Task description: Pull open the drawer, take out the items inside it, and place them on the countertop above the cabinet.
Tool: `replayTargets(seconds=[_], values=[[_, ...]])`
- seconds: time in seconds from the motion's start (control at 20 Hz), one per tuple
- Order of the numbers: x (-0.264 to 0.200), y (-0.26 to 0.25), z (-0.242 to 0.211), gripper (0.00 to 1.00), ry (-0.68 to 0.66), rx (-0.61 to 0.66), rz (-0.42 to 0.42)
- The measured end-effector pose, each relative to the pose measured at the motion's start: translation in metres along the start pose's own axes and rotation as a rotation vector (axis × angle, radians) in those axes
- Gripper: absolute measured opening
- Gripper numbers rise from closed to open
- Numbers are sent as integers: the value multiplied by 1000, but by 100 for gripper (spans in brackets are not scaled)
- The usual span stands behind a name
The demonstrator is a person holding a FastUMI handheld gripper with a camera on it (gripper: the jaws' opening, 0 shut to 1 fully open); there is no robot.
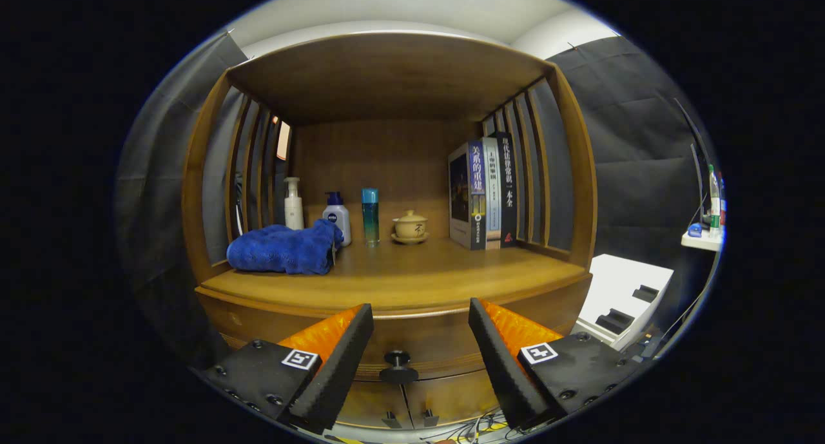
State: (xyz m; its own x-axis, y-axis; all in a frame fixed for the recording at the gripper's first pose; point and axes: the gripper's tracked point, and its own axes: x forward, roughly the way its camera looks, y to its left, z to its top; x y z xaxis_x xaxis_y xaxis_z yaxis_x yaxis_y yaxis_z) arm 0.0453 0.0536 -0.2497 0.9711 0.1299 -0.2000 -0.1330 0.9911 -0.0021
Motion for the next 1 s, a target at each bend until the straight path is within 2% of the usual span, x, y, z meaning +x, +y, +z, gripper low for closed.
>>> replayTargets(seconds=[0.25, 0.8, 1.0], values=[[10, 4, -42, 98, 67, 21, 25], [21, 11, -91, 75, 152, 45, 74], [22, 17, -95, 55, 159, 71, 92]])
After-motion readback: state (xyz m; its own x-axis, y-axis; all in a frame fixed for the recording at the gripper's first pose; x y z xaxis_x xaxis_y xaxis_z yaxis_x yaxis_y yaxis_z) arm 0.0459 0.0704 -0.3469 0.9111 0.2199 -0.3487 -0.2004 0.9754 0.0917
